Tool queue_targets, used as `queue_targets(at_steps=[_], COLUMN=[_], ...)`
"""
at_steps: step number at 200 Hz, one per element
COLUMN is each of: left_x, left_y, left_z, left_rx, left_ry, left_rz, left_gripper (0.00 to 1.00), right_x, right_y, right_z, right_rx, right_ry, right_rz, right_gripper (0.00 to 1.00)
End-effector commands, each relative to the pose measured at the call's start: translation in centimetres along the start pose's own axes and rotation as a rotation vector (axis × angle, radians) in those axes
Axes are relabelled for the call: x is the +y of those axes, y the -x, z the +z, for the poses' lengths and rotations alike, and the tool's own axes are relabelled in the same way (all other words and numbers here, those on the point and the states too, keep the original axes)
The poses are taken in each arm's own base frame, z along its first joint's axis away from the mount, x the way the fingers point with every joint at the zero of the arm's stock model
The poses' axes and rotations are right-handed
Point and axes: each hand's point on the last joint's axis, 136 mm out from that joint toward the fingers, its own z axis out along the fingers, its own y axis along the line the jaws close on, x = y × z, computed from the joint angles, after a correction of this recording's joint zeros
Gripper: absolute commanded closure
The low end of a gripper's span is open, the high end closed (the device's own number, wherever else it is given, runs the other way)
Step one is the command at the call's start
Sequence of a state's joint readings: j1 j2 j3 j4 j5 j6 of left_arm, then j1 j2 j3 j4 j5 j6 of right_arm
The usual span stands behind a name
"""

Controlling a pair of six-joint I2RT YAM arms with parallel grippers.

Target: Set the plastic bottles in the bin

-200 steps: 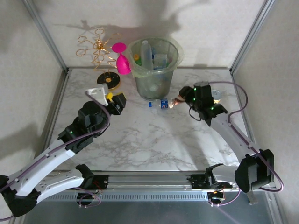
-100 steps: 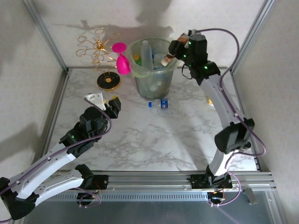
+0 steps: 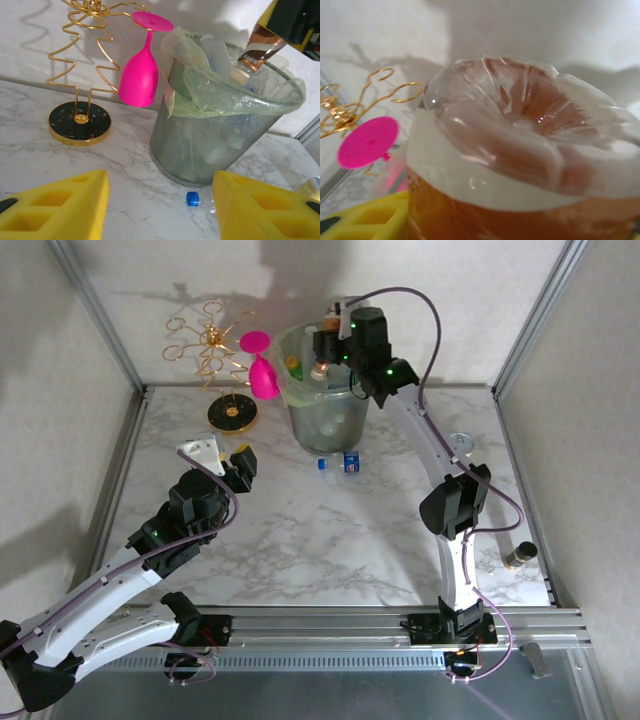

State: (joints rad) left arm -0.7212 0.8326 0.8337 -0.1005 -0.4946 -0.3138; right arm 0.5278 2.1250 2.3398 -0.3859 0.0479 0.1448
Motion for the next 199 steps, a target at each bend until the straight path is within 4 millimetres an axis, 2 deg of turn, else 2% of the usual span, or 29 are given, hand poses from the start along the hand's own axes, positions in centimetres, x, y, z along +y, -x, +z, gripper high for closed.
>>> queue_targets(at_steps=[1,43,48,59,69,88,126,155,185,199], left_x=[0.2,0.1,0.1,0.1,0.0,0.0,-0.1,-0.1,0.0,0.0], left_y=[0.2,0.2,0.1,0.0,-0.2,-0.5,-0.5,-0.5,-0.3,-0.4], left_z=[-0.1,-0.1,-0.1,0.0,0.2,0.3,0.4,0.4,0.4,0.3], left_rx=[-0.017,-0.014,-0.012,-0.008,-0.001,0.01,0.012,0.011,0.008,0.01], left_ry=[0.004,-0.001,-0.002,-0.001,0.0,0.0,0.002,-0.001,0.002,0.002], left_rz=[-0.005,-0.005,-0.004,-0.001,0.003,0.011,0.01,0.007,0.005,0.005], left_gripper=[0.44,0.44,0.44,0.44,0.44,0.44,0.44,0.44,0.44,0.44], right_x=[1.9,3.7,3.8,3.8,3.8,4.5,4.9,5.0,4.7,4.8], right_y=[0.0,-2.3,-2.6,-2.9,-2.9,-2.0,1.3,2.8,2.4,1.9], right_z=[0.8,3.0,3.3,3.9,4.2,3.7,1.2,-0.3,0.2,0.6], right_rx=[-0.015,0.007,0.01,0.014,0.013,-0.011,-0.085,-0.125,-0.116,-0.108], right_ry=[0.033,0.04,0.042,0.038,0.039,0.068,0.079,0.101,0.105,0.111], right_rz=[-0.067,-0.102,-0.103,-0.101,-0.1,-0.093,-0.084,-0.056,-0.022,-0.012], right_gripper=[0.51,0.49,0.47,0.34,0.3,0.2,0.15,0.18,0.39,0.45])
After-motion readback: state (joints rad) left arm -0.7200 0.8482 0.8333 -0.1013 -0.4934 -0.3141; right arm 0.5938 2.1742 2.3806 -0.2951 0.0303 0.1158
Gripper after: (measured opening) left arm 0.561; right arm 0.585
